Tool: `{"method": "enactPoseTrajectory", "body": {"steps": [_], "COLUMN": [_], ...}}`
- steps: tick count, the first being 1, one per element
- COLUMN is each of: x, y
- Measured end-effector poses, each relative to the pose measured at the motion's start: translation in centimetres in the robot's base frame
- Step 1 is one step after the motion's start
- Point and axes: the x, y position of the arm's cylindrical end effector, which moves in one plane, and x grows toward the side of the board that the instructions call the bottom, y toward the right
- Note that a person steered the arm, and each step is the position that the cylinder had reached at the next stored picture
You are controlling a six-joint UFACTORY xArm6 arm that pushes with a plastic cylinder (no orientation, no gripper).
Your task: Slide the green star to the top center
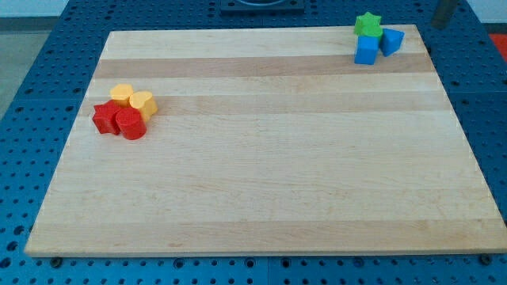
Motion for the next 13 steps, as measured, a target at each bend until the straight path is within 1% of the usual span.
{"method": "enactPoseTrajectory", "body": {"steps": [1, 2, 4, 5, 8, 9, 10, 13], "x": [0.0, 0.0, 0.1, 0.1, 0.5, 1.3, 0.5, 0.6], "y": [0.0, -1.2, -11.4, -15.0, -18.3, -21.6, -24.3, -28.4]}}
